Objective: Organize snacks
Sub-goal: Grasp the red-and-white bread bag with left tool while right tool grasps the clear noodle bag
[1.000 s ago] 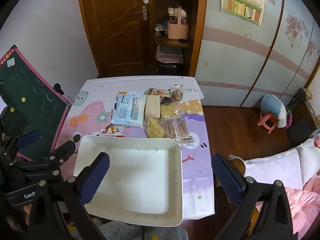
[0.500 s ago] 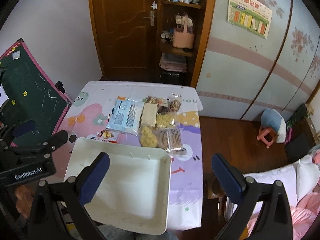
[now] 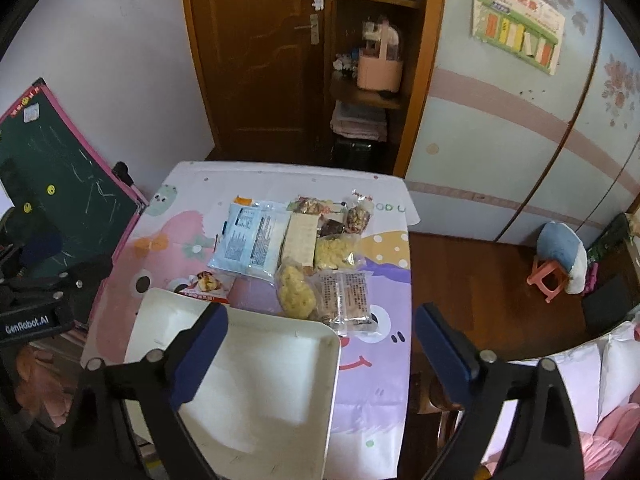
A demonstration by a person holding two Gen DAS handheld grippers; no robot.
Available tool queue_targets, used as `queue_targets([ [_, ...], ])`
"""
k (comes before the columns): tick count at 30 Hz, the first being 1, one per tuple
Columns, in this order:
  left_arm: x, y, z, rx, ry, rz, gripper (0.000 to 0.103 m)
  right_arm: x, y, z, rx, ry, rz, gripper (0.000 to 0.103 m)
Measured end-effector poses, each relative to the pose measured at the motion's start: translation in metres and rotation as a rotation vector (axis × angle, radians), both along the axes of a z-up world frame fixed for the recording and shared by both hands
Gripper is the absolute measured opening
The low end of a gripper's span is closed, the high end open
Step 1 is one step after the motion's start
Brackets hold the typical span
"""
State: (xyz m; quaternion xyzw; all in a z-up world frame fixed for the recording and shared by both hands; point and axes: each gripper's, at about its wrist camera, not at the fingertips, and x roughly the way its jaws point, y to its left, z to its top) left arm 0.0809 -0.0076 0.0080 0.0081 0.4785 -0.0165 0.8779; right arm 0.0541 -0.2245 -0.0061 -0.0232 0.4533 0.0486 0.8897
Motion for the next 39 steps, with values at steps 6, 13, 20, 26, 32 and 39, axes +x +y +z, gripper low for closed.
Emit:
queue_targets([
  [6,0.043,0.007,-0.046,-0.009,0.105,0.007,0.101,0.036,0.011,-0.032,-0.006,0.060,0.051,0.089],
  [13,0.090,0.021,-0.113,-0.079,0.294,0.024,0.101,0.089,0.026,-0.086,0.022,0.171,0.126,0.079],
  [20,0.121,0.025,-0.172,-0.154,0.474,0.047,0.101,0.132,0.036,-0.132,0.009,0.255,0.185,0.078],
  [26,0.137,0.020,-0.215,-0.180,0.603,0.058,0.101,0.163,0.047,-0.178,0.000,0.358,0.230,0.078],
  [32,0.144,0.011,-0.250,-0.188,0.688,0.077,0.101,0.179,0.058,-0.211,-0.031,0.430,0.271,0.074],
  [39,0.146,0.008,-0.277,-0.234,0.738,0.117,0.093,0.181,0.070,-0.236,-0.073,0.495,0.295,0.041],
])
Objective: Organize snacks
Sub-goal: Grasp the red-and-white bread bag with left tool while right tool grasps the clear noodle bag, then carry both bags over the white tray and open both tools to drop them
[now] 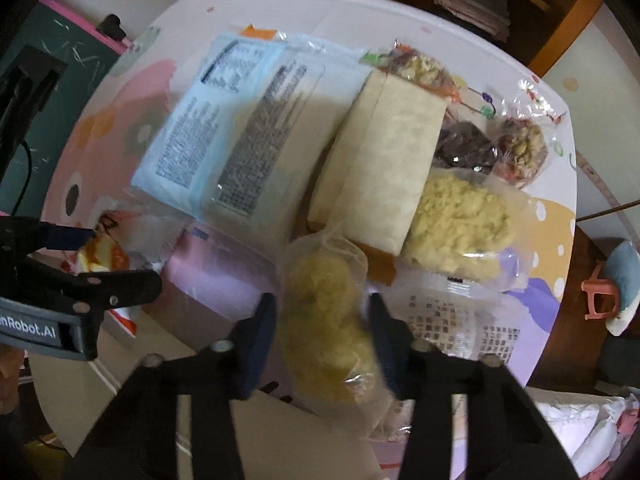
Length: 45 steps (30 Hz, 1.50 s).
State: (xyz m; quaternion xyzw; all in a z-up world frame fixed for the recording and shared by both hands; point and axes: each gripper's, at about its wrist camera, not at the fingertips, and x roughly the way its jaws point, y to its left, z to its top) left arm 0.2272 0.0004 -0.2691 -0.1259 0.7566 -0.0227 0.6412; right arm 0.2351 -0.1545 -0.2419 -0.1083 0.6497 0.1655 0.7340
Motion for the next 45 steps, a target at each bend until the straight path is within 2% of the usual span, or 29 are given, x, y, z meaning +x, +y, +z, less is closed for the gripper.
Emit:
queue_targets([
  [1,-0.001,0.000,-0.002,-0.006,-0.001,0.001,0.090,0.000,0.000,0.000,0.008,0.001,-0.002,0.037],
  [2,-0.001,0.000,-0.004,-0.011,0.001,0.001,0.077,-0.002,0.000,0.000,0.017,0.000,-0.001,0.034],
  [6,-0.003,-0.002,-0.004,0.004,-0.022,-0.008,0.065,-0.007,0.001,0.005,0.030,-0.014,0.008,0.029],
  [8,-0.006,-0.003,0.005,0.027,-0.059,-0.028,0.051,-0.012,0.002,0.010,0.033,-0.028,0.015,0.029],
  [16,-0.022,0.001,0.059,0.096,-0.225,-0.028,0.046,-0.026,-0.005,0.057,0.090,-0.131,0.001,0.028],
  [21,-0.028,-0.001,0.116,0.125,-0.359,-0.028,0.045,-0.036,-0.009,0.088,0.123,-0.212,-0.026,0.028],
  [28,-0.039,0.000,0.171,0.145,-0.525,-0.039,0.045,-0.043,-0.004,0.131,0.157,-0.298,-0.066,0.028],
  [37,-0.071,-0.001,0.234,0.171,-0.682,-0.072,0.045,-0.075,-0.018,0.188,0.210,-0.394,-0.168,0.028],
  [45,-0.110,0.006,0.270,0.182,-0.789,-0.082,0.045,-0.119,-0.031,0.230,0.282,-0.451,-0.228,0.028],
])
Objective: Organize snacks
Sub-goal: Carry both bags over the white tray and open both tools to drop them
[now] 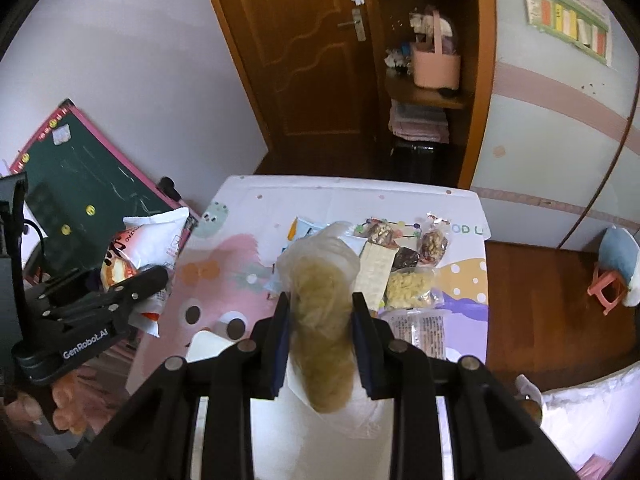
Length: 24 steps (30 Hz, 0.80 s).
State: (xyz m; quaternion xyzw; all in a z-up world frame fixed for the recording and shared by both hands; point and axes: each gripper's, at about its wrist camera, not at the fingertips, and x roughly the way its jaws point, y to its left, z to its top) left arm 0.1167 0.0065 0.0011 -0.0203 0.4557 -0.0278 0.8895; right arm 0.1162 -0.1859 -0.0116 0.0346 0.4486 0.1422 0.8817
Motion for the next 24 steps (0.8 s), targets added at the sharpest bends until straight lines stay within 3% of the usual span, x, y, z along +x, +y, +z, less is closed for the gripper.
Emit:
queue_targets([
  [10,-0.048,0.015,0.024,0.004,-0.046,-0.060,0.045,-0.056,0.006,0.018,0.015,-0.011,-0.030,0.028],
  [16,-0.069,0.023,0.020,-0.010,0.005,-0.108,0.045,-0.081,0.013,0.013,0.022,0.025,-0.063,0.028],
  [24,-0.092,0.015,-0.008,0.062,0.037,-0.179,0.046,-0.108,0.013,-0.006,0.021,0.071,-0.157,0.028],
])
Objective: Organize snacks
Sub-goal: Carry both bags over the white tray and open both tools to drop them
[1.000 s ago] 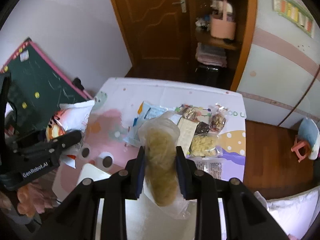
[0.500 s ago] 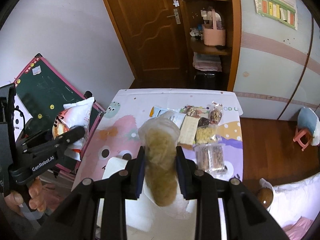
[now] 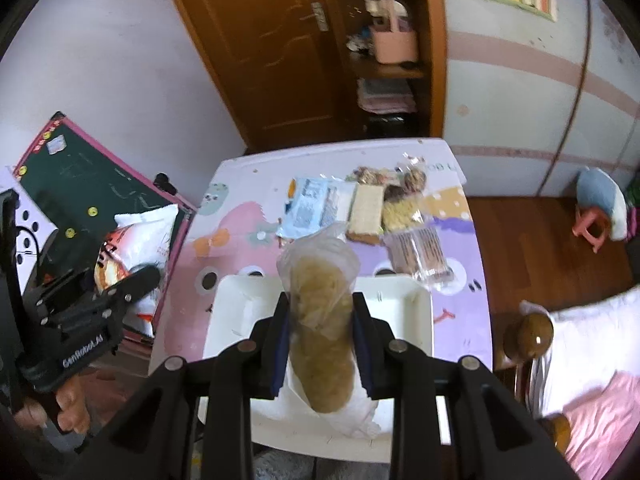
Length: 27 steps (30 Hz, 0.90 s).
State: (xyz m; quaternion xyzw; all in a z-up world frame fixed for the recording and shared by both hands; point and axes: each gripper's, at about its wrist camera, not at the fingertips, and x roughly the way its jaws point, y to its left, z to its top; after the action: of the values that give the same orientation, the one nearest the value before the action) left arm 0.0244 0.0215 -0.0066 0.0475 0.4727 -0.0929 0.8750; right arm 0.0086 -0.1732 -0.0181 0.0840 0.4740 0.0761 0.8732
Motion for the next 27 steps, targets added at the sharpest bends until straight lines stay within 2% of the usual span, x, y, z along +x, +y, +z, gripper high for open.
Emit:
queue_targets([
  [5,-0.007,-0.007,-0.026,0.023,0.043,-0.037,0.046,-0.010,0.000,-0.028,0.004,0.070,-0.044,0.028],
  [11,-0.009,-0.012,-0.066,0.012,0.138,-0.068,0.046,-0.018,0.001,-0.062,-0.022,0.135,-0.080,0.028],
  [18,-0.012,-0.016,-0.117,0.019,0.276,-0.102,0.046,-0.022,0.010,-0.100,-0.042,0.219,-0.088,0.028],
  [27,-0.009,-0.020,-0.169,0.065,0.400,-0.117,0.047,-0.015,0.024,-0.140,-0.080,0.286,-0.072,0.029],
])
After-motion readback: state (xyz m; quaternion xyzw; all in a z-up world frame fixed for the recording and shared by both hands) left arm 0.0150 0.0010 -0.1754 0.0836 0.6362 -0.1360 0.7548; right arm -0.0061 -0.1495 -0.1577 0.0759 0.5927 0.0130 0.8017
